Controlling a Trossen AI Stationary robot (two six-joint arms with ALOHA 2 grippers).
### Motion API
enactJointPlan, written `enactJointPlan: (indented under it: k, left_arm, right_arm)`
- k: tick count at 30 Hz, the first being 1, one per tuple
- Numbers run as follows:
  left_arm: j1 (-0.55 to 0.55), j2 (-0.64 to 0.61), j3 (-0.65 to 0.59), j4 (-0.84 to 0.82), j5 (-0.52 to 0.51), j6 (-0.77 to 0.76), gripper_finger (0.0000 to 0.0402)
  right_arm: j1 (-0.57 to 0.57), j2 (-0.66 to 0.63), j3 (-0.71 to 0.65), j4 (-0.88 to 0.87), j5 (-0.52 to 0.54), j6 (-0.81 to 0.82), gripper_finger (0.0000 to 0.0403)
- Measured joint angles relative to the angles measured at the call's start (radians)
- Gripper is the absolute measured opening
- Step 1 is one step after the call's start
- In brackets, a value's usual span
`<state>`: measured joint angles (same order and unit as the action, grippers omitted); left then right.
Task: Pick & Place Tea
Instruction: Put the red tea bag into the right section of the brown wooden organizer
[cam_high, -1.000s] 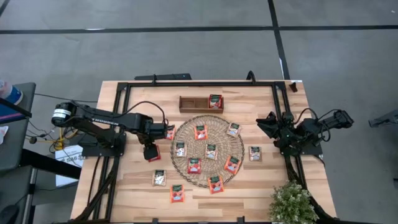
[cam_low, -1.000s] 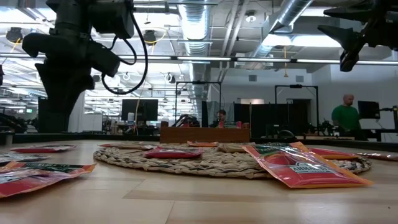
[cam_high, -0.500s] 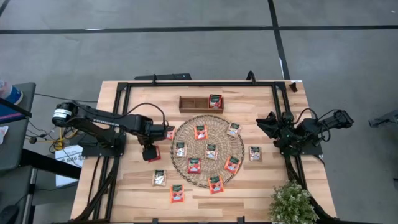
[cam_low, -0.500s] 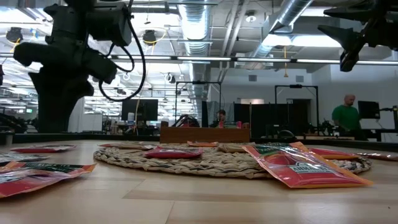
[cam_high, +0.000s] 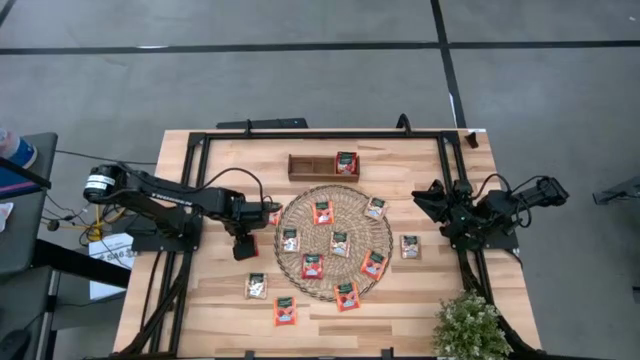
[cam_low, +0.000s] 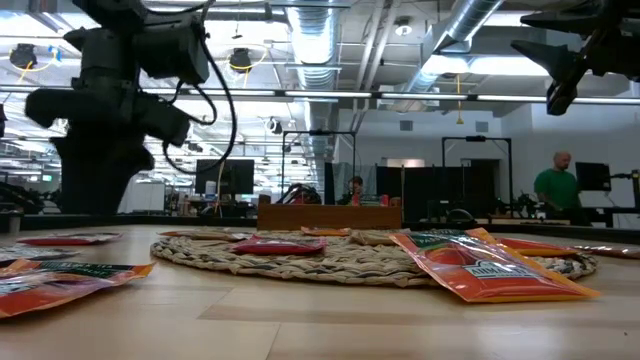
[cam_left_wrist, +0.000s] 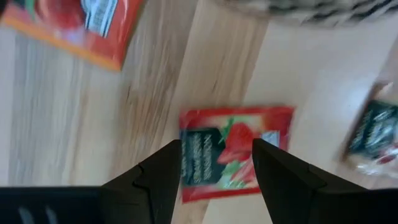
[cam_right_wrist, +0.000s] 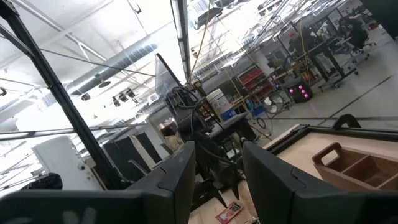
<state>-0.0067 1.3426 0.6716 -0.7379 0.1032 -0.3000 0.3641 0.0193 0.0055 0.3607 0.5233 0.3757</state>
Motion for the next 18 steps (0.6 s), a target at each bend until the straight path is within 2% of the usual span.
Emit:
enactJointPlan:
  k: [10, 18]
  left_arm:
    - [0.000, 0.000, -0.006, 0.000, -0.003, -0.001, 0.0189]
    - [0.000, 0.000, -0.006, -0.006, -0.063, -0.018, 0.0188]
  right_arm:
    - [0.000, 0.000, 0.000, 0.000, 0.000, 0.001, 0.0126]
    - [0.000, 0.000, 0.000, 0.000, 0.000, 0.001, 0.0126]
